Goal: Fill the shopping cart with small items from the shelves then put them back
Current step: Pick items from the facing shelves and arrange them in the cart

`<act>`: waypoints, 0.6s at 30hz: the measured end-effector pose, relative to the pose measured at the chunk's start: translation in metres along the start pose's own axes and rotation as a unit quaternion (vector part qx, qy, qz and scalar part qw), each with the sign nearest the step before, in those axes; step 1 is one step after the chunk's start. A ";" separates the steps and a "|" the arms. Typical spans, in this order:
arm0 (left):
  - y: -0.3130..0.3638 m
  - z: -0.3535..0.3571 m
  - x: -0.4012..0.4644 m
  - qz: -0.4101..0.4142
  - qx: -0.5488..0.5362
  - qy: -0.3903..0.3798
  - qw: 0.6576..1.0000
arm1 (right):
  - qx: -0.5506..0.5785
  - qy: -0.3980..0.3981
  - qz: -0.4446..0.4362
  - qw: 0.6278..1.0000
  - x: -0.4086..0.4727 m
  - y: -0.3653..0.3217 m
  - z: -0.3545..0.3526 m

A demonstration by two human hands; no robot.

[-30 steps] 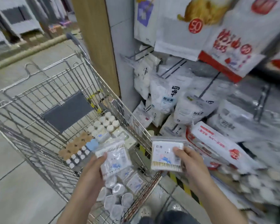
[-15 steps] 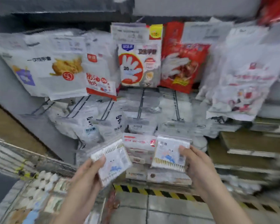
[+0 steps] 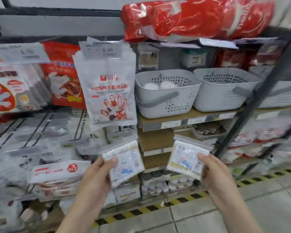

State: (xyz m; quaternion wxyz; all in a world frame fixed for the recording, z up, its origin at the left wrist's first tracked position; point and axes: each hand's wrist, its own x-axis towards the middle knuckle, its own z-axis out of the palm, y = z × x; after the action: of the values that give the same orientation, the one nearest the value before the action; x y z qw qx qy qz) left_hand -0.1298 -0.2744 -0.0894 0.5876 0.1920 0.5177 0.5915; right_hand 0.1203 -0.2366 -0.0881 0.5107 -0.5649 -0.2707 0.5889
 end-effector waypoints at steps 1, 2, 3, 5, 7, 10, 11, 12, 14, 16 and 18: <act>-0.005 0.018 0.001 -0.003 0.004 -0.011 1.000 | 0.005 0.016 0.001 1.000 0.004 -0.007 -0.017; -0.009 0.034 0.002 -0.003 0.008 -0.021 1.000 | 0.015 0.030 0.000 0.999 0.007 -0.014 -0.031; -0.011 0.049 0.003 -0.001 0.012 -0.030 0.999 | 0.025 0.041 -0.001 0.999 0.011 -0.021 -0.043; -0.013 0.075 0.007 -0.004 0.018 -0.048 0.999 | 0.040 0.053 -0.002 0.998 0.019 -0.036 -0.063; -0.008 0.090 0.013 0.002 0.020 -0.057 0.998 | 0.052 0.052 -0.003 0.997 0.025 -0.047 -0.070; 0.004 0.110 0.030 0.031 0.021 -0.062 0.997 | 0.063 0.031 -0.011 0.998 0.040 -0.063 -0.077; 0.009 0.116 0.037 0.039 0.016 -0.063 0.997 | 0.065 0.025 -0.012 0.997 0.045 -0.067 -0.078; 0.013 0.121 0.044 0.044 0.013 -0.067 0.997 | 0.071 0.020 -0.010 0.997 0.050 -0.072 -0.078; 0.019 0.132 0.060 0.051 0.004 -0.078 0.996 | 0.084 0.008 -0.008 0.996 0.061 -0.082 -0.079; 0.022 0.144 0.076 0.056 -0.005 -0.083 0.995 | 0.088 0.003 -0.010 0.996 0.075 -0.093 -0.079; 0.027 0.156 0.092 0.063 -0.010 -0.082 0.995 | 0.086 0.001 -0.016 0.996 0.089 -0.105 -0.079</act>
State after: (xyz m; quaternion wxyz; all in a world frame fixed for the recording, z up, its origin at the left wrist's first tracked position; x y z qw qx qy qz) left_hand -0.0351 -0.1257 -0.0408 0.5914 0.2665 0.4485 0.6149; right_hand 0.2400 -0.1410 -0.0454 0.5667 -0.5154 -0.2275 0.6011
